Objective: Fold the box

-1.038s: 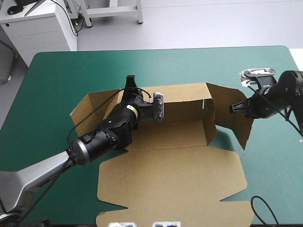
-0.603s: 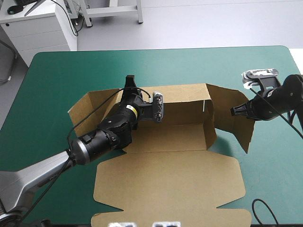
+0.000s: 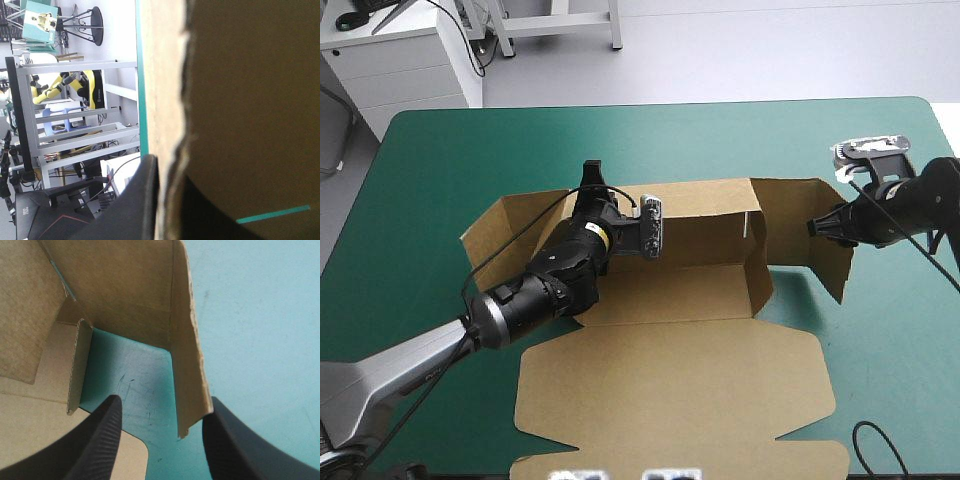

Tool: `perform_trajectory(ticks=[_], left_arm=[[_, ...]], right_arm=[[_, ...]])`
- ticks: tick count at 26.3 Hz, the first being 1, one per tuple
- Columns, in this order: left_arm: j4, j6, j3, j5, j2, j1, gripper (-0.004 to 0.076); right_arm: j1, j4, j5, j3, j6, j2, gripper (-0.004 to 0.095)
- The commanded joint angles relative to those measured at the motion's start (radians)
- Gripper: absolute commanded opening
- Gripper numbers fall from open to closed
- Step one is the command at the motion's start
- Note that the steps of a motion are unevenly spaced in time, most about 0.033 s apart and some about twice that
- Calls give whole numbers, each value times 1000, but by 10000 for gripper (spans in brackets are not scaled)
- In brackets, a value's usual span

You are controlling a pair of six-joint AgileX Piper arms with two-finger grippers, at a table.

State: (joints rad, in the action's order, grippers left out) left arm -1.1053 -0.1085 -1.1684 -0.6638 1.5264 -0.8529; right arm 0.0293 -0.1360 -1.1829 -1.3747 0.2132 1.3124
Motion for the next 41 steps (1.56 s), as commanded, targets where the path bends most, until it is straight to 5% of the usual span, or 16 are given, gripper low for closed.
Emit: perform_trajectory(ticks=[1, 5, 9, 12, 29, 38, 41], left_arm=[[3, 17, -16, -30, -38, -3, -8], [6, -2, -16, -28, -38, -3, -8], [4, 2, -16, -28, -38, -3, -8], [4, 2, -16, -28, -38, -3, -8], [4, 13, -16, -30, -38, -3, -8], [4, 13, -16, -34, -38, -3, -8], [4, 13, -16, -52, -38, -3, -8]], right_arm=[[-1, -5, 46, -68, 9, -33, 490], [-1, -42, 83, -178, -4, -33, 442], [-1, -83, 101, -278, -4, -13, 229], [-1, -100, 101, -358, -4, 34, -23], [10, -243, 101, -524, -2, 401, -13], [91, -211, 98, -528, -6, 501, -13], [92, -184, 13, -528, -28, 521, -13]])
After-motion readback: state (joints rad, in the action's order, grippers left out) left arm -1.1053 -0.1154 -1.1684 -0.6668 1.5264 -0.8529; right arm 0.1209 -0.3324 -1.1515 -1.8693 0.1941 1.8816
